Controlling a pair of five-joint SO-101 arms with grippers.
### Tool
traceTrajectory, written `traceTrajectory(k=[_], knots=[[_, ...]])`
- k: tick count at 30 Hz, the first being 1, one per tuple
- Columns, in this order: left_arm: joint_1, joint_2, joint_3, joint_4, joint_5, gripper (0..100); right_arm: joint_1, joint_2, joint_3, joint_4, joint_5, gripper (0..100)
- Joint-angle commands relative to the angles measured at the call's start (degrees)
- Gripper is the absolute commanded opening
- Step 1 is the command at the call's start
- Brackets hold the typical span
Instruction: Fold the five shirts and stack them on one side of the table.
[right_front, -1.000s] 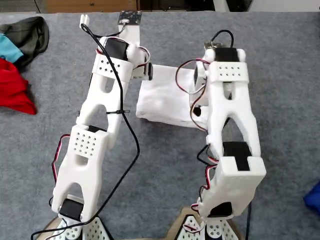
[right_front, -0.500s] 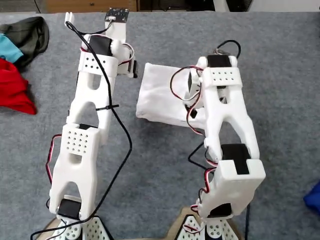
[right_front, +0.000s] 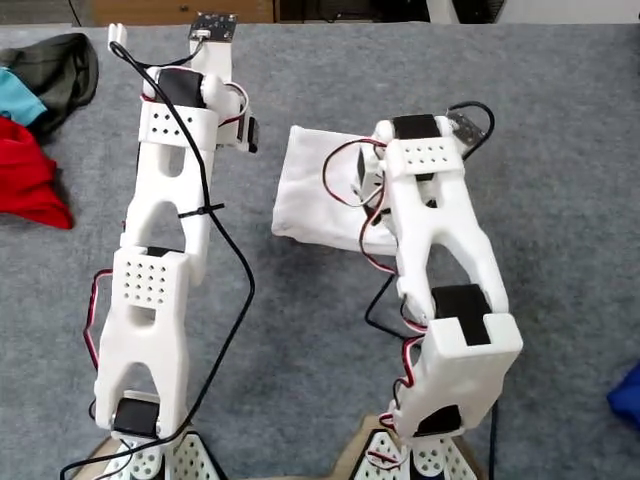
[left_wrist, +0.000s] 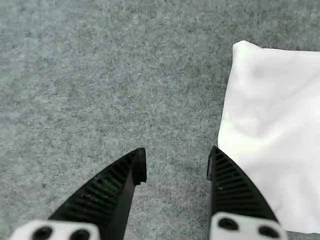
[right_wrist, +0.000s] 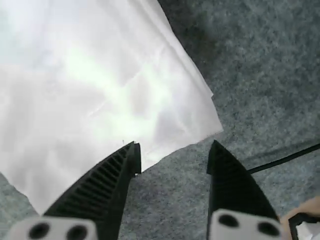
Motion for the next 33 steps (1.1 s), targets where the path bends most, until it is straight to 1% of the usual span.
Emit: traceTrajectory(k=[1,5,7,13,20,27,28,30,33], knots=[[-1.2,-1.0,-2.4,0.6,-0.4,21,-0.7,-0.6,-1.5,3.0,-5.1,27.8],[-1.5,-1.0,-2.3,0.6,-0.4,21,-1.0,-0.1,-3.0,4.7,-6.1,27.7],[-1.5,-1.0,-2.3,0.6,-0.4,21,-1.1,0.7,-1.9,2.0,-7.6,27.7],[-1.4,-1.0,-2.6,0.6,-0.5,21,-1.2,8.0,2.2,-9.2,-16.4,27.7],[-1.5,-1.0,-2.5,0.6,-2.9,21,-2.9,16.7,1.4,-16.1,-20.6,27.7],[-1.5,-1.0,-2.7,0.6,-2.9,21,-2.8,19.1,-2.2,-12.1,-21.0,27.7],[-1.5,-1.0,-2.7,0.6,-2.9,21,-2.3,19.2,-2.4,-11.5,-20.9,26.6],[-1.5,-1.0,-2.7,0.6,-2.9,21,-1.0,19.5,-2.7,-10.6,-20.7,20.9],[-1.5,-1.0,-2.7,0.6,-2.9,21,1.0,19.7,-2.7,-10.3,-16.2,10.9]])
